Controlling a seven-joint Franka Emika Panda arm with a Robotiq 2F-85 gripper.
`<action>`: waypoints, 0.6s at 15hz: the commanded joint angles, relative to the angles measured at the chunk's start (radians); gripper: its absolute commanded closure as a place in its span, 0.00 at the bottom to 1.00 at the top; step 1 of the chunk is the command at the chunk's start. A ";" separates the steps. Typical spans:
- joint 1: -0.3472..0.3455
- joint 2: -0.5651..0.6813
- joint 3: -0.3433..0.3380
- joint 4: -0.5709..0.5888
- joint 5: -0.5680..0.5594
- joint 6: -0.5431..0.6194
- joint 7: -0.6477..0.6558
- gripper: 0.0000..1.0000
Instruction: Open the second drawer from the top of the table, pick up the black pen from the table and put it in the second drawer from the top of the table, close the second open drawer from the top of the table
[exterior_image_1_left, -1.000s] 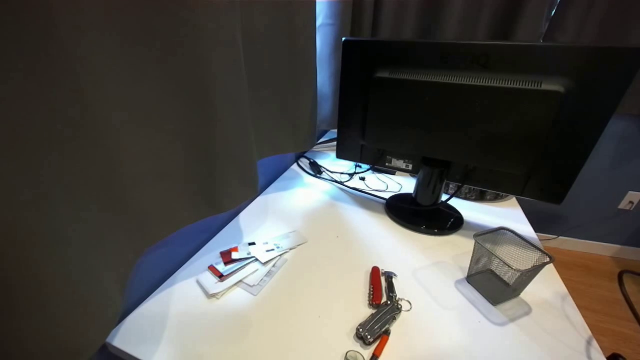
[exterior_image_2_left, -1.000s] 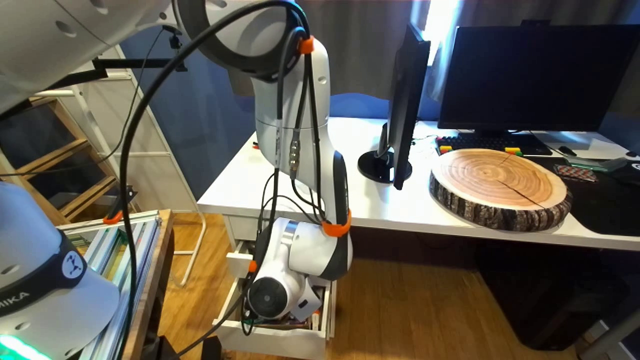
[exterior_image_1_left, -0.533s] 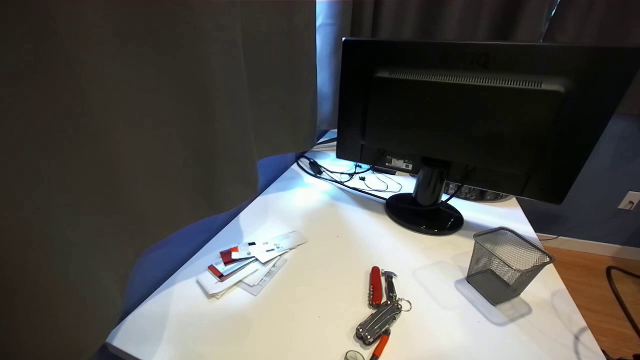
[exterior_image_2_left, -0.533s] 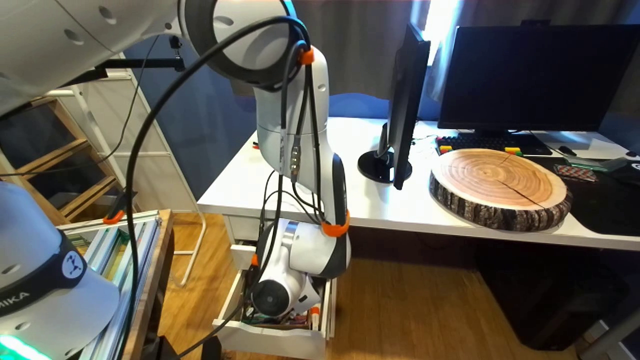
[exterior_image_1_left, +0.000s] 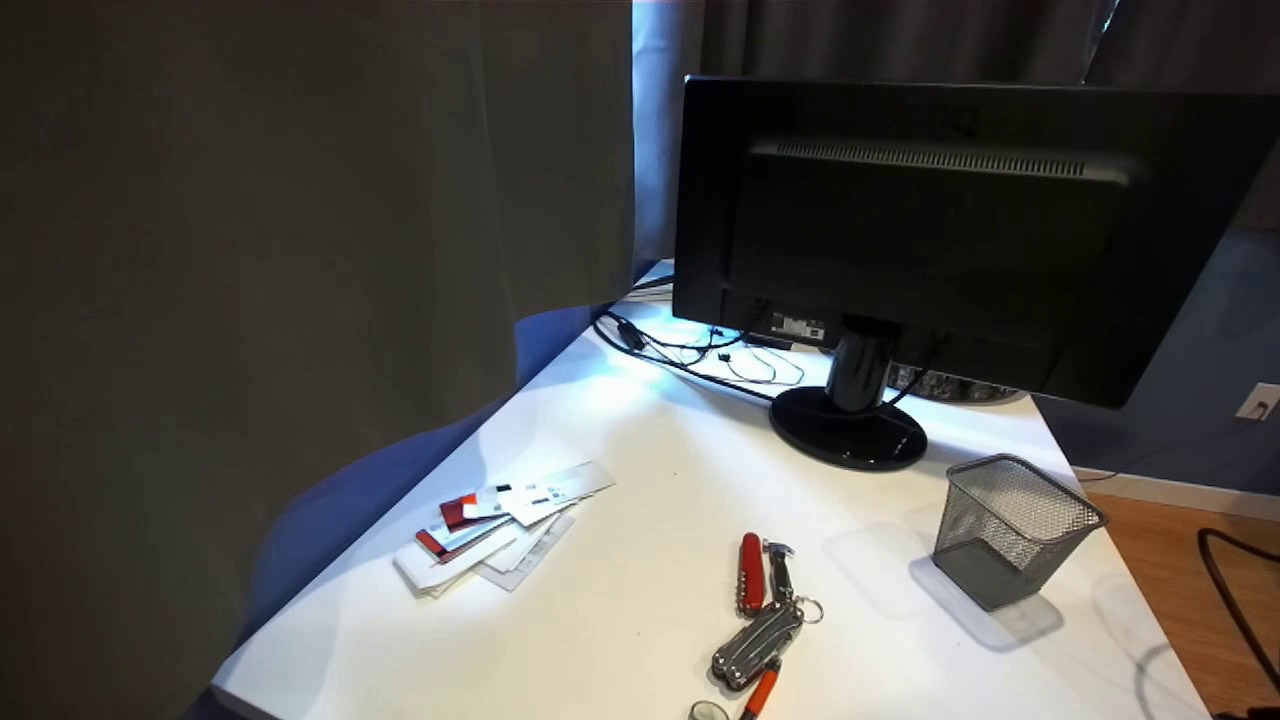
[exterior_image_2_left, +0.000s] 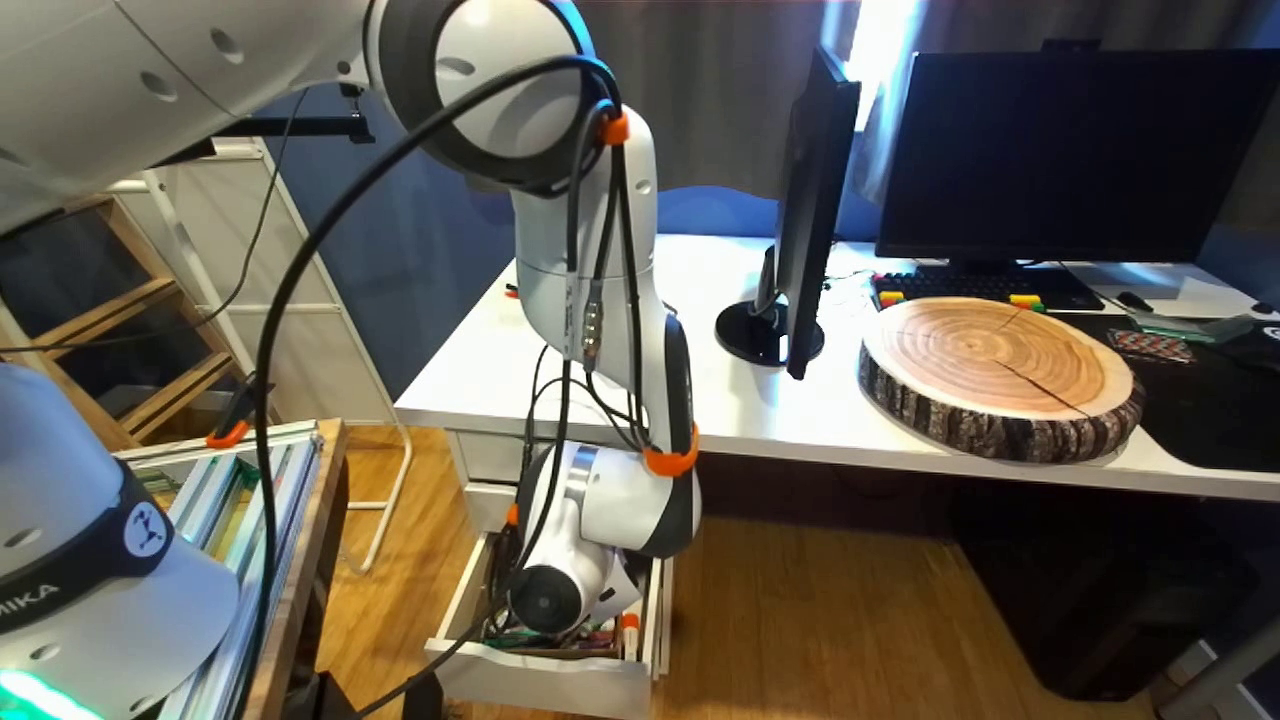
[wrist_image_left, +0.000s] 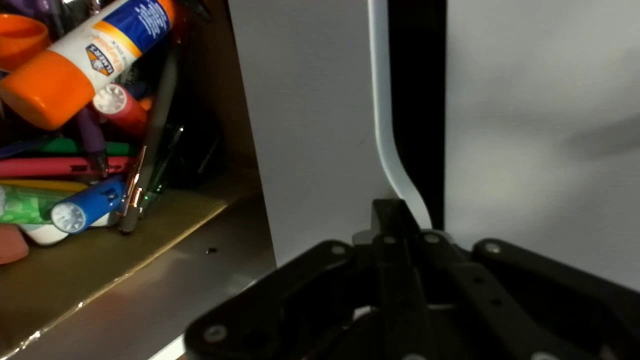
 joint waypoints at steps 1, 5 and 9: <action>0.032 0.046 0.015 0.061 -0.026 -0.028 0.056 1.00; 0.039 0.059 0.015 0.080 -0.033 -0.036 0.074 1.00; 0.039 0.020 -0.012 0.038 -0.051 -0.026 0.066 1.00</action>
